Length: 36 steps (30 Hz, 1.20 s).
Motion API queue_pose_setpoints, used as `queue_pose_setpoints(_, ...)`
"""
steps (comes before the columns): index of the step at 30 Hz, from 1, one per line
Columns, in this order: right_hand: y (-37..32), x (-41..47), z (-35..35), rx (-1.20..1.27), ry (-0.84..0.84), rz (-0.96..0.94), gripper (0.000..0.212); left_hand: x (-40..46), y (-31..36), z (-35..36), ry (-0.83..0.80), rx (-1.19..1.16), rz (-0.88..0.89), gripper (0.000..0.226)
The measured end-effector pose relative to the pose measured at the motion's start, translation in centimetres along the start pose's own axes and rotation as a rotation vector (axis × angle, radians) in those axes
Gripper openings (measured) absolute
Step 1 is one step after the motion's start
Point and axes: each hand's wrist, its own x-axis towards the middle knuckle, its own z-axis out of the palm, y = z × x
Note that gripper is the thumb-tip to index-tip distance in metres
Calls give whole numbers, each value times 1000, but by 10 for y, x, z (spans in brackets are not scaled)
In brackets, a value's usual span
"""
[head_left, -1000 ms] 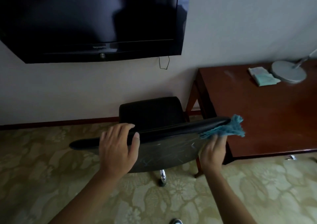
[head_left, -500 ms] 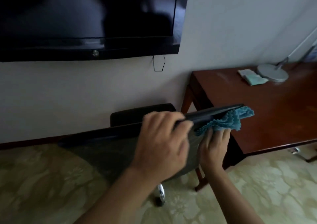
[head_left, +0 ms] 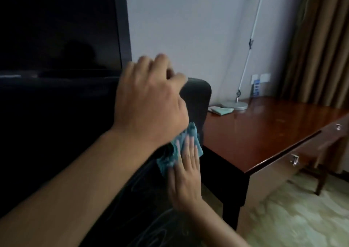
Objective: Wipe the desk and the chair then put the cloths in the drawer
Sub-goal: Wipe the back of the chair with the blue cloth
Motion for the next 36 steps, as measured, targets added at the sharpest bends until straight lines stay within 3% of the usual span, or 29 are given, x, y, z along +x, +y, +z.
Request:
queue_pose_setpoints(6,-8,121,-31,67,300,-23,64,-9,1,-3,90,-9,-26,45)
queue_pose_setpoints(9,-3,88,-15,133,260,36,58,-10,-1,-5,63,-48,-39,41)
queue_pose_setpoints(14,15,-32,12,196,108,345,53,-9,-1,-8,40,-72,-21,36)
queue_pose_setpoints(22,6,118,-38,302,235,161,60,-3,-4,-20,-47,-77,-23,37)
queue_pose_setpoints(25,11,48,-22,357,187,201,57,-3,-6,-28,-74,-97,-15,29)
queue_pose_setpoints(28,17,-44,6,232,82,263,56,-15,-7,-34,-45,-7,-6,28)
queue_pose_setpoints(31,11,-23,0,143,37,50,62,-33,-12,-38,4,124,-30,35)
queue_pose_setpoints(34,-19,62,-36,85,30,-212,64,-34,-29,-49,-10,183,-126,39)
queue_pose_setpoints(36,-36,116,-55,27,97,-276,64,-29,-42,-56,-32,183,-212,33)
